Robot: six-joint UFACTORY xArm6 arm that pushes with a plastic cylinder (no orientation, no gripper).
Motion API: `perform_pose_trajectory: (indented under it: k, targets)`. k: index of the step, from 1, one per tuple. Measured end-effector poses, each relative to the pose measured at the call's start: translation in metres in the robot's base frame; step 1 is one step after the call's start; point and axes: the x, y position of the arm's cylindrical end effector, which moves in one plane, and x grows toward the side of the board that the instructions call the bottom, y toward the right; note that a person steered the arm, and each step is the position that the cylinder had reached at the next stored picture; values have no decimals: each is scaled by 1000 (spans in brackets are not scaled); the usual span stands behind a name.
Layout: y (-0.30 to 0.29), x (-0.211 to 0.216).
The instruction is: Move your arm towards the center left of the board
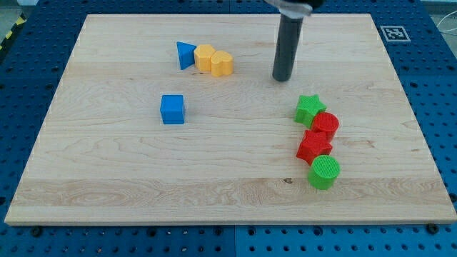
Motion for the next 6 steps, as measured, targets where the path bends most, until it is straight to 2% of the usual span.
perform_pose_trajectory:
  k: [1,4,5,6]
  targets:
    - [-40,25]
    - [-222,12]
    - [-254,18]
    - [-251,26]
